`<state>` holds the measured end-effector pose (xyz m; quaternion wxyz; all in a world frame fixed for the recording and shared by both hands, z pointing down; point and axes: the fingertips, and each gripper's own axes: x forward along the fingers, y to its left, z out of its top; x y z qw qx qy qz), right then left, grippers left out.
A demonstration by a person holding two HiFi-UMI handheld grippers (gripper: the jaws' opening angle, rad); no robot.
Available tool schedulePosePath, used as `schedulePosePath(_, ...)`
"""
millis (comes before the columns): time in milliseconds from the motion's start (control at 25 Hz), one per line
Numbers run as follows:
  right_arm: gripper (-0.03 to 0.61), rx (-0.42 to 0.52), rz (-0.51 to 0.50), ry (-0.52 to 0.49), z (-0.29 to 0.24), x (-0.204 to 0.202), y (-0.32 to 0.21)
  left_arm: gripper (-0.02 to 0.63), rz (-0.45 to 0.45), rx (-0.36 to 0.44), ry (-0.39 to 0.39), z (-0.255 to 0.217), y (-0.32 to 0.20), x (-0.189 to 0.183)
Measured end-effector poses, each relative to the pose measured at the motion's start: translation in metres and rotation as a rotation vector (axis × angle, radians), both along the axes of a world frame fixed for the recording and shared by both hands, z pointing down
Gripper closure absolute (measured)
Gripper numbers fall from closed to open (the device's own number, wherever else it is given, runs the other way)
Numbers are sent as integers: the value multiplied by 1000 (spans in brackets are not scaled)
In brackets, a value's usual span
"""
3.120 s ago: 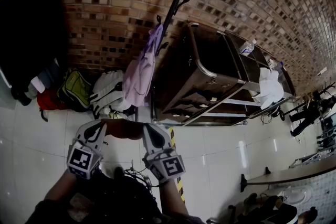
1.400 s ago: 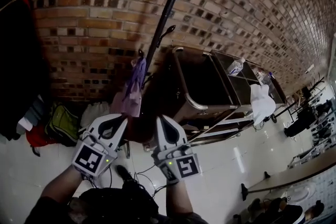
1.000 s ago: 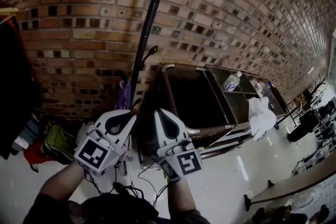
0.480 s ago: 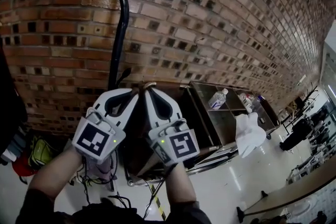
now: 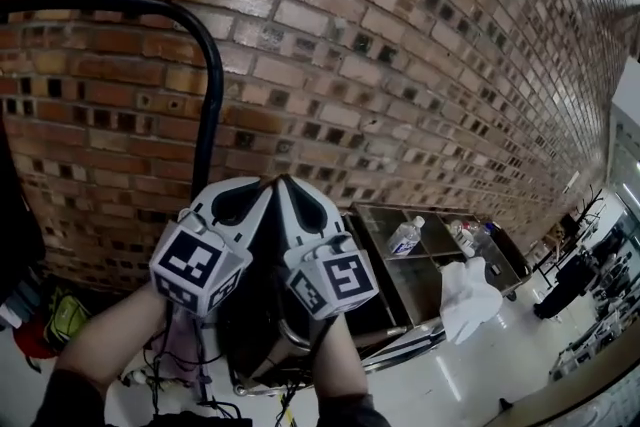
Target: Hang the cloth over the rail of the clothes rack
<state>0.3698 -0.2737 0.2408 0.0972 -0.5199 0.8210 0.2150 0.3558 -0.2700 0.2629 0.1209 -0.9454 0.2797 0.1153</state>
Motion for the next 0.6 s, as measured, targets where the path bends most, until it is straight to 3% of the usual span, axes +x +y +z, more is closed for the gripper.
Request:
schedulePosePath(200, 548, 6, -56, -27, -29, 10, -21, 598, -48, 11, 59, -28, -26, 4)
schedulePosePath(600, 549, 221, -35, 16, -95, 25, -43, 597, -203, 243, 116, -97, -61, 16)
